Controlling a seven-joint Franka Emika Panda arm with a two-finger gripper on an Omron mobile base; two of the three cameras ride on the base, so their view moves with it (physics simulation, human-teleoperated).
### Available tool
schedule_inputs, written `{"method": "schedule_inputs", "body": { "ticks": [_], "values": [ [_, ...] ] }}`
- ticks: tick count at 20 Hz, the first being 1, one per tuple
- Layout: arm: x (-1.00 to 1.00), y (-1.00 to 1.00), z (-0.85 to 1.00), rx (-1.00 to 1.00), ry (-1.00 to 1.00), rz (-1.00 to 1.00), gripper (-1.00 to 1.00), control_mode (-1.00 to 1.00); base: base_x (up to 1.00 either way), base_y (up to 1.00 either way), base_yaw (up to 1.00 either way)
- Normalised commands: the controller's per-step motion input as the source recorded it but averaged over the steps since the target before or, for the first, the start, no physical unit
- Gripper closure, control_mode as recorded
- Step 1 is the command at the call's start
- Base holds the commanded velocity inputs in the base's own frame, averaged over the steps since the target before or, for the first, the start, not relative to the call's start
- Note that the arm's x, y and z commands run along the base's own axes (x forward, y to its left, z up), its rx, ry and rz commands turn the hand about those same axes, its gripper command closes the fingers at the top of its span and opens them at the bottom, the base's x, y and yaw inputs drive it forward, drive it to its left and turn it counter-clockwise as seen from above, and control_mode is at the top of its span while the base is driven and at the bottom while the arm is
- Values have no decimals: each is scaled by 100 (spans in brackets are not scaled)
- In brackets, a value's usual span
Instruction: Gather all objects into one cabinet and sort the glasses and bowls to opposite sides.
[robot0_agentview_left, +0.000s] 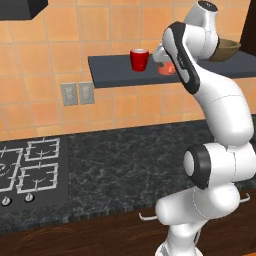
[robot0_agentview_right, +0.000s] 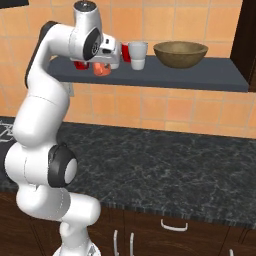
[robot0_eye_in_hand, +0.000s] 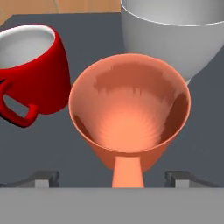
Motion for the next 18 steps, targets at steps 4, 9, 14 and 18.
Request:
{"method": "schedule_inputs", "body": {
  "ticks": [4, 9, 14, 18],
  "values": [
    [-29, 0, 44, 0, -3, 0, -100, -100, 0, 0, 0],
    [-51, 0, 34, 0, -2, 0, -100, -100, 0, 0, 0],
    [-75, 0, 29, 0, -3, 0, -100, -100, 0, 0, 0],
    [-82, 0, 32, 0, -6, 0, -100, -100, 0, 0, 0]
  ]
}}
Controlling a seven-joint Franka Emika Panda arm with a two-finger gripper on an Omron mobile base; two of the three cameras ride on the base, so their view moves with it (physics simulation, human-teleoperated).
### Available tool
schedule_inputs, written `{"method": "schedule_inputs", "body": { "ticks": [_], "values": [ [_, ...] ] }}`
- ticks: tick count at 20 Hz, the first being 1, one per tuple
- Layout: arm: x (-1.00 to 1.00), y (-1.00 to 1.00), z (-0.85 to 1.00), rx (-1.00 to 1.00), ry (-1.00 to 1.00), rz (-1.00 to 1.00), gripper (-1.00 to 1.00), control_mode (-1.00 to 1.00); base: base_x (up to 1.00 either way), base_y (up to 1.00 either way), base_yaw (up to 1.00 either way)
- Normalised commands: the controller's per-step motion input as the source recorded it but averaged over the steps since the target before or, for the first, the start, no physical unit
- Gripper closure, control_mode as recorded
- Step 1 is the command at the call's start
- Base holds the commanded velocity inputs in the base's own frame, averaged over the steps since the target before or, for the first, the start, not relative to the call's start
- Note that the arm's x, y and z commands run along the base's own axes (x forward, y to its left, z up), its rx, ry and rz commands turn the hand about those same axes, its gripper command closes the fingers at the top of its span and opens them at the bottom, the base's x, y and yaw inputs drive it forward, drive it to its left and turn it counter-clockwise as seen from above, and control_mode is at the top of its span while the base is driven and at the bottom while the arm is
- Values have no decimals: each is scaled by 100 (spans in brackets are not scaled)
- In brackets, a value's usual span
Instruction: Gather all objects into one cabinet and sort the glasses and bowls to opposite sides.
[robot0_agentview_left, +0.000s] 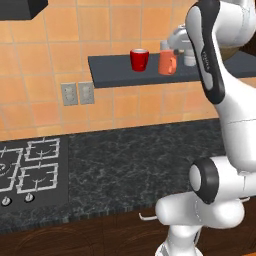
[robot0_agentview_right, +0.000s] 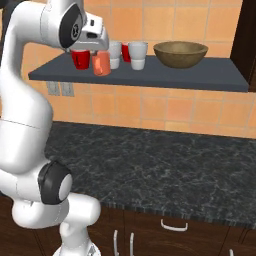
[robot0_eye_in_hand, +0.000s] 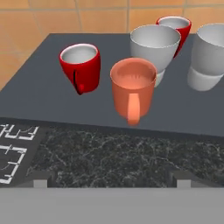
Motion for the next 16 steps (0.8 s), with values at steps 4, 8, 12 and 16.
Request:
{"method": "schedule_inputs", "body": {
  "ticks": [4, 8, 12, 16],
  "values": [
    [-82, 0, 39, 0, -10, 0, -100, -100, 0, 0, 0],
    [-71, 0, 2, 0, -8, 0, -100, -100, 0, 0, 0],
    [-57, 4, -80, 0, 1, 0, -100, -100, 0, 0, 0],
    [-92, 21, -73, 0, -2, 0, -100, -100, 0, 0, 0]
  ]
}}
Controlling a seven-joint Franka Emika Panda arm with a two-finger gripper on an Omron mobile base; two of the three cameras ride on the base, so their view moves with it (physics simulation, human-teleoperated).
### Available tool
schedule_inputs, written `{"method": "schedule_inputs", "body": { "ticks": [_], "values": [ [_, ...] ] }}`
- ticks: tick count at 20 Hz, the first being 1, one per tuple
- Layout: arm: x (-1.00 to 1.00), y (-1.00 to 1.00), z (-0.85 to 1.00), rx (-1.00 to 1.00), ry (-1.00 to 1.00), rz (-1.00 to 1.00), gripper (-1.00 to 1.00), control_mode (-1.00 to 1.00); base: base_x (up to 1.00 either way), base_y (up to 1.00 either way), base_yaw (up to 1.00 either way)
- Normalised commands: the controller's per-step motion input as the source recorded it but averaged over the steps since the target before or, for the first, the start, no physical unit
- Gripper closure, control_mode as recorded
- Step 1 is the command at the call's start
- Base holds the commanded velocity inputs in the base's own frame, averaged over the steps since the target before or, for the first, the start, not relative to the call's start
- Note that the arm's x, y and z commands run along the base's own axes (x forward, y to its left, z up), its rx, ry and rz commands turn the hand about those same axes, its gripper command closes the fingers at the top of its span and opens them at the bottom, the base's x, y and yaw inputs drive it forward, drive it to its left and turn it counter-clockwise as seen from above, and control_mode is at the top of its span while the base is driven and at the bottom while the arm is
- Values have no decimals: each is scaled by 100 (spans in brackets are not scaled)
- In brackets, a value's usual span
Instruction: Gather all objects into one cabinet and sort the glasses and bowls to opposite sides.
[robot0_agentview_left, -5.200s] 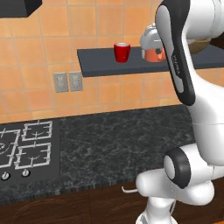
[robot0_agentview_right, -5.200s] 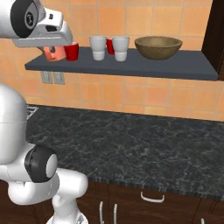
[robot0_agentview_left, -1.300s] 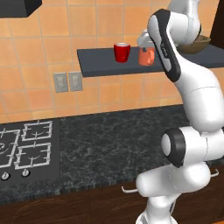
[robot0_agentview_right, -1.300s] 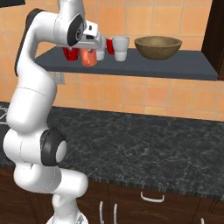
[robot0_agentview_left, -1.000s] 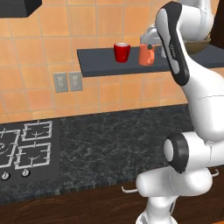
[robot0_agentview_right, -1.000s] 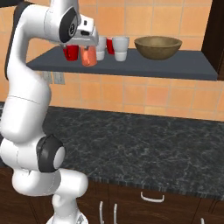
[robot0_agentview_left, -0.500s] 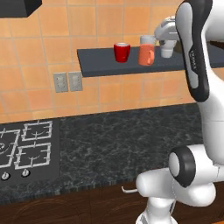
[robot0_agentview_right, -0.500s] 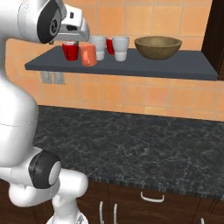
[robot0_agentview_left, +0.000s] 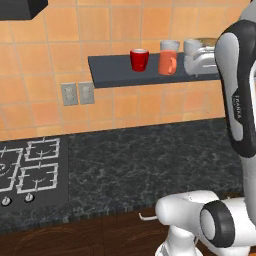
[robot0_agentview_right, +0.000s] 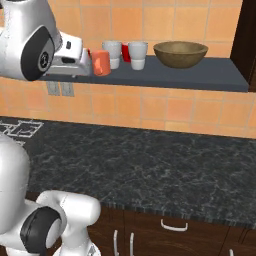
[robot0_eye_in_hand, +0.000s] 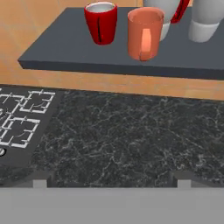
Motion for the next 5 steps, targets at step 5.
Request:
{"method": "schedule_inputs", "body": {
  "ticks": [5],
  "values": [
    [-95, 3, -3, -1, -36, -11, -100, -100, 0, 0, 0]
  ]
}}
